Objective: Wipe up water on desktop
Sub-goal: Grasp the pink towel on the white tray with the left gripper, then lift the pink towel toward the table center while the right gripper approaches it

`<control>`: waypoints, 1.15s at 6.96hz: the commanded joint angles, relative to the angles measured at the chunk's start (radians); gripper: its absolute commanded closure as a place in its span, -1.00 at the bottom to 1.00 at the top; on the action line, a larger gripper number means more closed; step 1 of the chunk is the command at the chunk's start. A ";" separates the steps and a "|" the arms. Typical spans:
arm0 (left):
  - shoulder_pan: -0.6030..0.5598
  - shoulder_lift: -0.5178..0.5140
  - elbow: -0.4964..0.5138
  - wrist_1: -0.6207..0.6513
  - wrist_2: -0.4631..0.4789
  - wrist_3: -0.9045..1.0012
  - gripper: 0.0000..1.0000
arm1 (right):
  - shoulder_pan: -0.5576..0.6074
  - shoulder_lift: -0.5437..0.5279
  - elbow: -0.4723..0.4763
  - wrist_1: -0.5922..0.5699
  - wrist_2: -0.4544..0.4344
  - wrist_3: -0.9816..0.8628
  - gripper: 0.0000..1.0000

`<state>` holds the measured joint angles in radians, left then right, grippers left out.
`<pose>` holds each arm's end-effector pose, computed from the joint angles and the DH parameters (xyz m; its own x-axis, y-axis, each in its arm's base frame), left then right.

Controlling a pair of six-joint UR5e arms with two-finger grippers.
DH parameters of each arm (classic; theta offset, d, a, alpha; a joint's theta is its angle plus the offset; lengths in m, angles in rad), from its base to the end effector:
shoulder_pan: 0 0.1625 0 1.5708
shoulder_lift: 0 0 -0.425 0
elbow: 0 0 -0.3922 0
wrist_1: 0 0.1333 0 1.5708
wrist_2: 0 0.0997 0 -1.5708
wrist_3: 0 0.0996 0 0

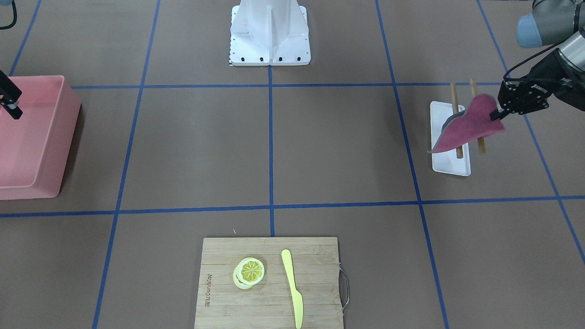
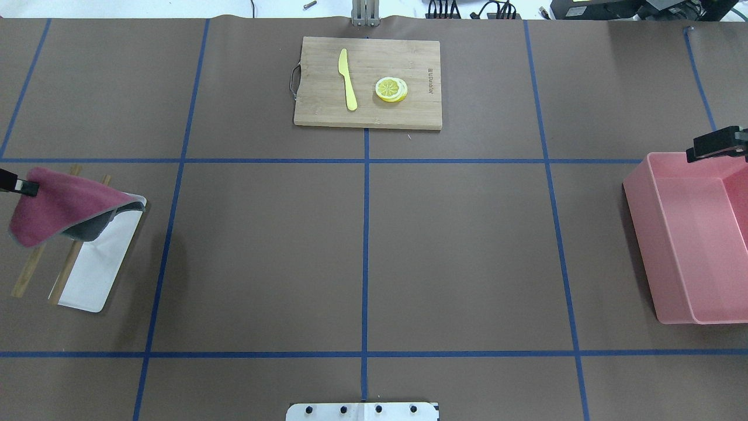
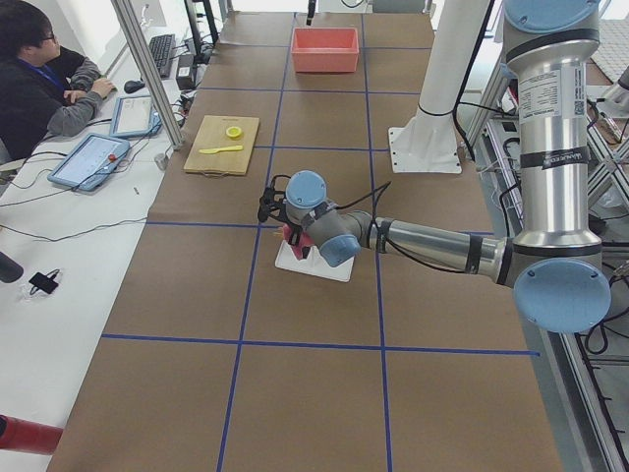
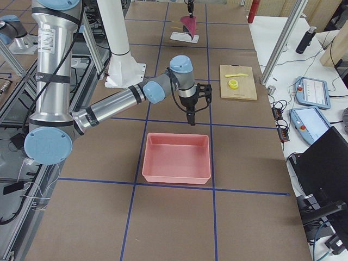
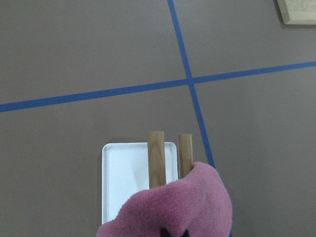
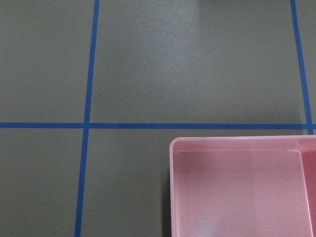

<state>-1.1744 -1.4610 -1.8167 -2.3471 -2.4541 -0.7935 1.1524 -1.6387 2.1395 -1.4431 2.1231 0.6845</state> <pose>0.1229 -0.4396 0.4915 0.4134 0.1650 -0.8955 0.0834 0.9724 0.2177 -0.1070 -0.4402 0.4082 0.7134 -0.0190 0.7005 -0.1580 0.9695 0.1872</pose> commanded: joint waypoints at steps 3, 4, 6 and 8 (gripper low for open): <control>-0.002 -0.180 -0.044 -0.008 0.013 -0.557 1.00 | -0.378 0.320 0.019 0.013 -0.361 0.098 -1.00; 0.002 -0.235 -0.044 -0.006 0.013 -0.658 1.00 | -0.499 0.421 0.011 0.015 -0.476 0.101 -1.00; 0.117 -0.374 -0.055 -0.006 0.015 -0.973 1.00 | -0.684 0.500 0.013 0.017 -0.689 0.093 -0.99; 0.217 -0.511 -0.056 -0.006 0.024 -1.198 1.00 | -0.821 0.587 -0.025 0.013 -0.926 0.093 -0.98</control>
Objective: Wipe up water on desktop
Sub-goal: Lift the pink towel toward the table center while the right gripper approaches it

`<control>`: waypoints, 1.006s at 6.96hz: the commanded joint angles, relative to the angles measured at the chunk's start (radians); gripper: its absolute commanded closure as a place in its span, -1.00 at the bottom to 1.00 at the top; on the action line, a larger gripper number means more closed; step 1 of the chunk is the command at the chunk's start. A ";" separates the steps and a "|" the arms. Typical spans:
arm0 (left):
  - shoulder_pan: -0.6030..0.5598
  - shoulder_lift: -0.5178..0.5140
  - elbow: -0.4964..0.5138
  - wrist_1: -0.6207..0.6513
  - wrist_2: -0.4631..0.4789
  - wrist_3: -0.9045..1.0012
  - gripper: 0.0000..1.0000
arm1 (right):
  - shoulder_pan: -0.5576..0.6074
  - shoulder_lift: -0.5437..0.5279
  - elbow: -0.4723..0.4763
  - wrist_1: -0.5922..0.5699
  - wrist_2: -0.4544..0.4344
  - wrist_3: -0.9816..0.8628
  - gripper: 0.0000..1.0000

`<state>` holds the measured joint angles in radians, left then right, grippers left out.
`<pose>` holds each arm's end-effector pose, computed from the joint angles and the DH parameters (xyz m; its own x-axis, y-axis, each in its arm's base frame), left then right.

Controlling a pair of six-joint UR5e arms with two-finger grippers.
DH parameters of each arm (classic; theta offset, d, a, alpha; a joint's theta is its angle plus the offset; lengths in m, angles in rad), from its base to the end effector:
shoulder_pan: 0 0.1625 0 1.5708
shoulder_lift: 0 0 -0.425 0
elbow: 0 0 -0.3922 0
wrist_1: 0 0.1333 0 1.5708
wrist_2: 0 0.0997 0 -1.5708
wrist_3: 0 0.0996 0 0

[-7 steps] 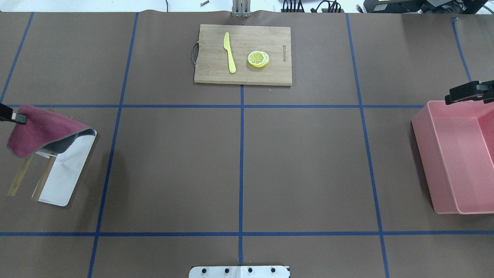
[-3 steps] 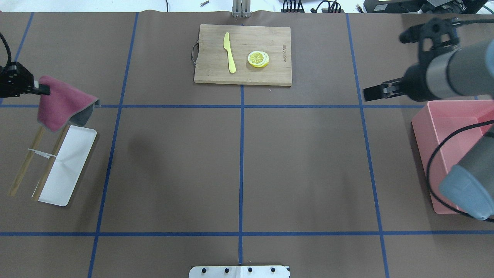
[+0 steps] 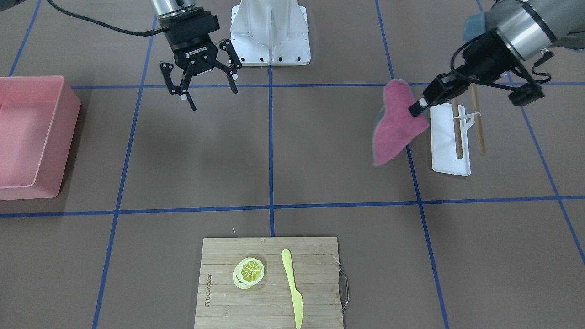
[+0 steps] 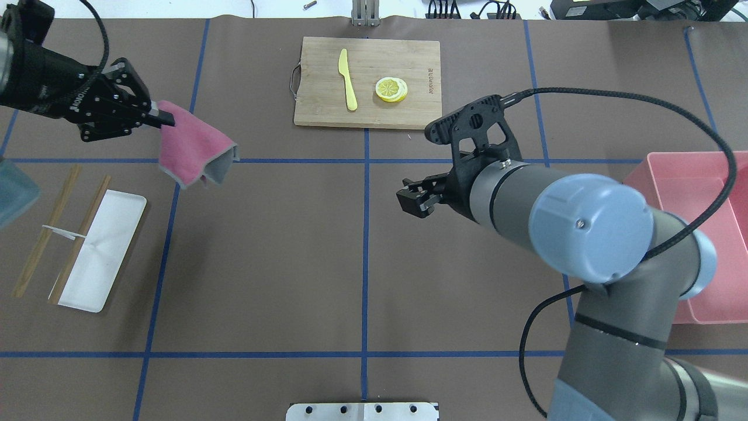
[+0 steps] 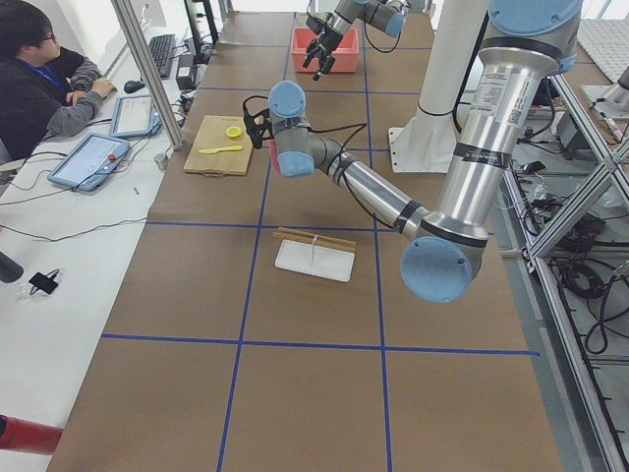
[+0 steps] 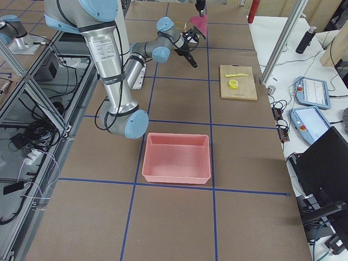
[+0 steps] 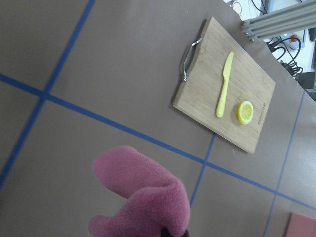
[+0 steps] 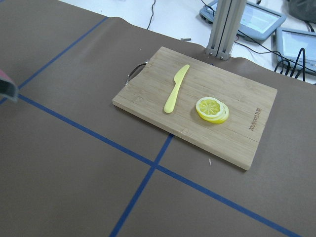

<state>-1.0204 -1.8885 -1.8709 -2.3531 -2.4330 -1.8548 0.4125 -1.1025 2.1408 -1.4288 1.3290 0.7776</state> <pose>0.2298 -0.4847 0.2518 0.0395 -0.4130 -0.9099 0.1817 0.8984 -0.3999 -0.4118 -0.3518 0.1485 0.6666 -0.4635 0.5838 -0.1669 0.6705 0.7229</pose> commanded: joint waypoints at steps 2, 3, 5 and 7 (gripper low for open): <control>0.141 -0.174 -0.005 0.000 0.034 -0.272 1.00 | -0.103 0.101 -0.080 0.060 -0.232 0.000 -0.98; 0.163 -0.193 -0.020 0.000 0.043 -0.305 1.00 | -0.107 0.102 -0.137 0.173 -0.261 -0.001 -0.98; 0.166 -0.221 -0.030 -0.002 0.039 -0.342 1.00 | -0.132 0.104 -0.183 0.202 -0.319 -0.015 -0.96; 0.166 -0.224 -0.027 -0.002 0.032 -0.343 1.00 | -0.153 0.101 -0.213 0.200 -0.340 -0.015 -0.94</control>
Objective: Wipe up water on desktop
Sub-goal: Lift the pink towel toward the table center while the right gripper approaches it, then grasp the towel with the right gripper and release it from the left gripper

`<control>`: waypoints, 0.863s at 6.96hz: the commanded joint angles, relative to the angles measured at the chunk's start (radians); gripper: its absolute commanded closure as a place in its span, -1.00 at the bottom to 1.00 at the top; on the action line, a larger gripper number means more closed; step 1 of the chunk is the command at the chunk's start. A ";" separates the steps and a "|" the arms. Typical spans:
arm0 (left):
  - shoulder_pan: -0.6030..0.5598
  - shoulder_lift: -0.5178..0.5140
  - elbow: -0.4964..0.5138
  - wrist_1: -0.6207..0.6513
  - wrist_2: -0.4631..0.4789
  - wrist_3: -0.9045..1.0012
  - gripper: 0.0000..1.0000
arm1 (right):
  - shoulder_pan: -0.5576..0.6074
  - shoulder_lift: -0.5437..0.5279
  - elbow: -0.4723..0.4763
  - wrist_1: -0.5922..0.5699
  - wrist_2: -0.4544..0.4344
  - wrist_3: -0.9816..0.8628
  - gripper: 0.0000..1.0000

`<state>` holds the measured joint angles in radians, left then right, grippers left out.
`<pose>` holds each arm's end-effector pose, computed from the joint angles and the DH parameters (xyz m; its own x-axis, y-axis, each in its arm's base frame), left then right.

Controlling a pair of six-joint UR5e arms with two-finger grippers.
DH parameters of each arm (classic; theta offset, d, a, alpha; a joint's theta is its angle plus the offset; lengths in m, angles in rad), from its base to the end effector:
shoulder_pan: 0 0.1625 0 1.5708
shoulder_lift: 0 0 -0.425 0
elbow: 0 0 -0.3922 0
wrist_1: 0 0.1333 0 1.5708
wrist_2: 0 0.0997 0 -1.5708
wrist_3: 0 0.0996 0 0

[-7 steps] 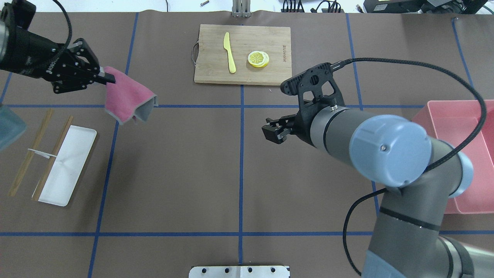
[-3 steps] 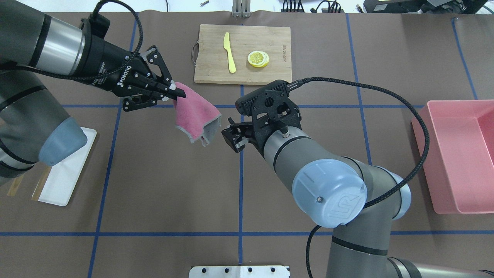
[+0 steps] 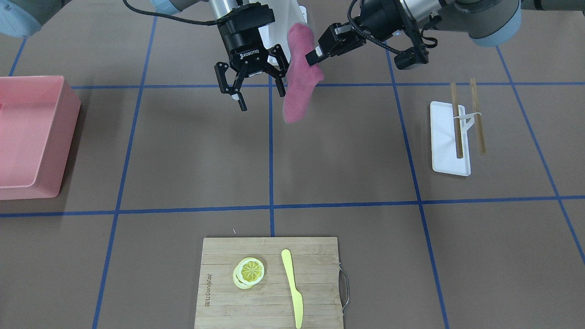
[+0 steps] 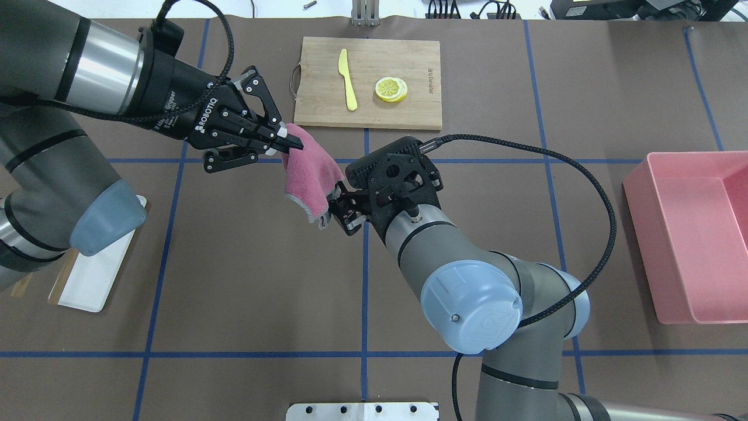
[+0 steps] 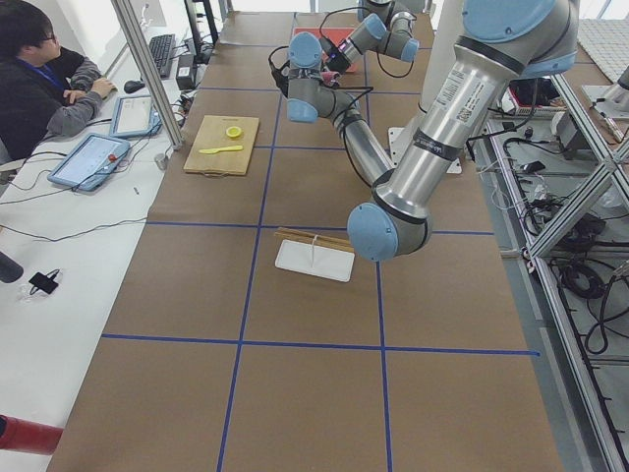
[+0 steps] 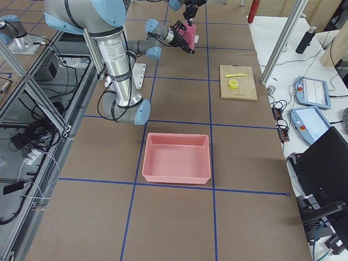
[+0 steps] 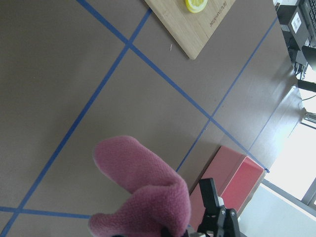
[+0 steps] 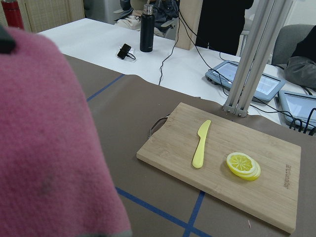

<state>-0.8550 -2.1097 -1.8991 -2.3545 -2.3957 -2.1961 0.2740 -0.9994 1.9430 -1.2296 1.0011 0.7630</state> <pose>0.3032 -0.4403 0.1234 -0.0611 -0.5351 -0.8426 -0.0051 0.8443 -0.5358 -0.4968 -0.3339 0.1304 0.7124 -0.4320 0.5530 -0.3054 0.5186 0.7986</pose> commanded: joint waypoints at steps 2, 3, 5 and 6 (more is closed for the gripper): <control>0.001 -0.003 -0.008 0.000 -0.007 -0.002 1.00 | -0.031 -0.002 -0.018 0.002 -0.012 -0.039 -0.84; 0.001 -0.003 -0.006 0.000 -0.008 -0.002 1.00 | -0.045 0.001 -0.018 0.022 -0.013 -0.040 -0.88; 0.011 -0.004 -0.011 0.000 -0.005 -0.005 1.00 | -0.056 0.008 -0.029 0.033 -0.045 -0.044 -0.87; 0.020 -0.004 -0.009 0.000 -0.003 -0.004 1.00 | -0.058 0.022 -0.030 0.033 -0.047 -0.044 -0.81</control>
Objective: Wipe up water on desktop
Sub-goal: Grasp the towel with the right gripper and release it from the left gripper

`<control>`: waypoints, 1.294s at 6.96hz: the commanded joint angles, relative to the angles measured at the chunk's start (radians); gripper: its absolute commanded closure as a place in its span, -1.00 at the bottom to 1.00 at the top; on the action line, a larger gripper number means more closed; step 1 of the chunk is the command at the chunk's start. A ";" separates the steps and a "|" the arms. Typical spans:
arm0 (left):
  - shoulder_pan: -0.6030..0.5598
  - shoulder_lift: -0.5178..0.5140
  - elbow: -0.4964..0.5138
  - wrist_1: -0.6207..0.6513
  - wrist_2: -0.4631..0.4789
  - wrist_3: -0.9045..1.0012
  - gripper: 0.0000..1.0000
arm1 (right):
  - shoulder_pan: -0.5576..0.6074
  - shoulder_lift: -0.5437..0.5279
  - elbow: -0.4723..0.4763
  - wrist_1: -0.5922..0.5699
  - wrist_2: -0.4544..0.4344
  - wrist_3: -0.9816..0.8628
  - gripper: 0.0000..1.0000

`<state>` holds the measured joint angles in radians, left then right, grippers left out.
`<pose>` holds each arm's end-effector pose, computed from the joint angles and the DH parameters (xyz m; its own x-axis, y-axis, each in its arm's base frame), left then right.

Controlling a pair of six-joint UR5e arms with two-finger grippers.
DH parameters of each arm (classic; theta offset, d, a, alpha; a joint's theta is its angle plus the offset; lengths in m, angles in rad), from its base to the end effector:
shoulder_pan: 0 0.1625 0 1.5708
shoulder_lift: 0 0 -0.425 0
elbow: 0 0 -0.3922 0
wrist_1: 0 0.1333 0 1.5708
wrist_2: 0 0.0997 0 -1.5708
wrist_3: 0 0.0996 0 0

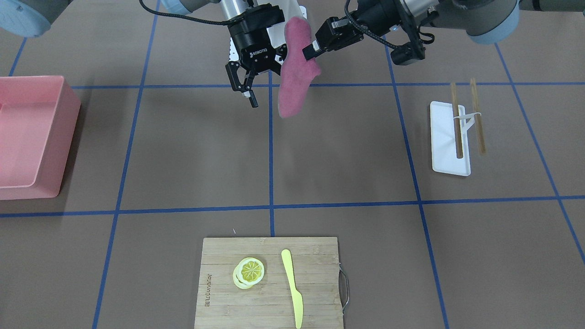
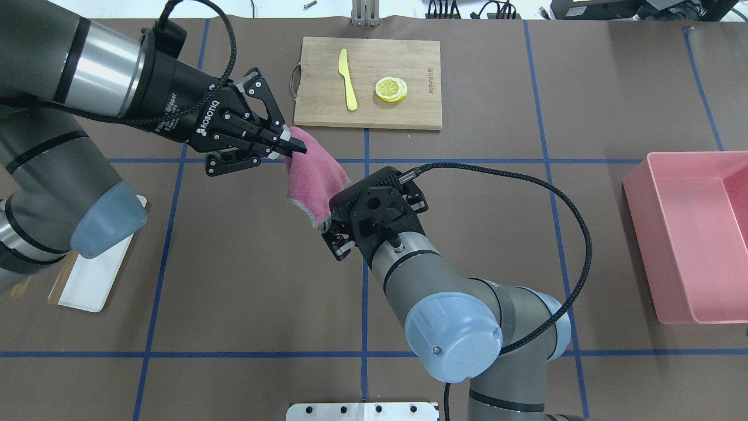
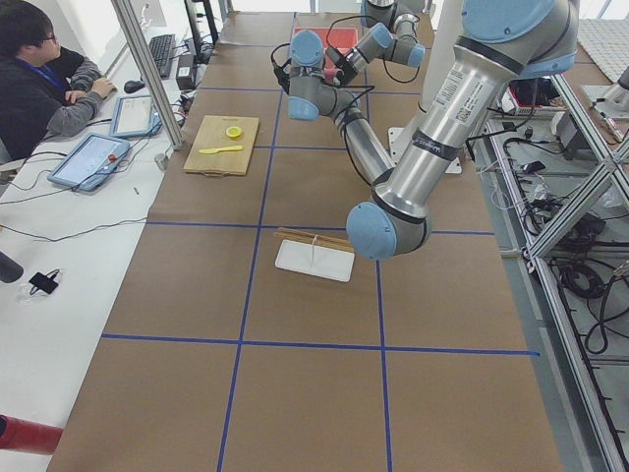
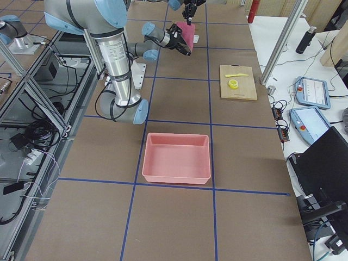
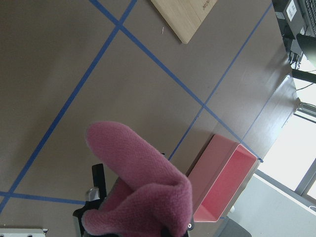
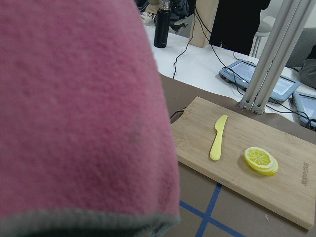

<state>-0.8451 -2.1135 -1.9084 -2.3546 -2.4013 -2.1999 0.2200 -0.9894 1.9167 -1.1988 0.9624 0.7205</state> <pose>0.3050 -0.4338 0.1185 -0.0598 -0.5306 -0.8455 -0.0229 0.8475 -0.5302 -0.5188 -0.3109 0.1298 0.7110 -0.4729 0.5204 -0.2760 0.4930 0.8251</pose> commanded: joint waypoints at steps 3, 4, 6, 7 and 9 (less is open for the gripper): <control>0.040 0.000 0.000 -0.002 0.002 0.006 1.00 | -0.004 0.031 -0.013 0.004 -0.040 -0.029 -0.60; 0.047 0.001 -0.001 -0.002 0.001 0.011 1.00 | -0.004 0.031 -0.013 0.004 -0.040 -0.042 -0.49; 0.052 0.004 -0.006 -0.002 0.001 0.014 1.00 | -0.002 0.029 -0.013 0.002 -0.040 -0.044 0.36; 0.052 0.006 -0.008 -0.002 0.001 0.015 1.00 | -0.007 0.020 -0.011 0.002 -0.040 -0.047 0.93; 0.046 0.015 -0.009 -0.008 -0.002 0.123 0.08 | -0.013 -0.003 0.001 0.005 -0.039 -0.047 1.00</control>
<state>-0.7947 -2.1035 -1.9166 -2.3592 -2.4028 -2.1529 0.2094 -0.9810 1.9101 -1.1958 0.9216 0.6739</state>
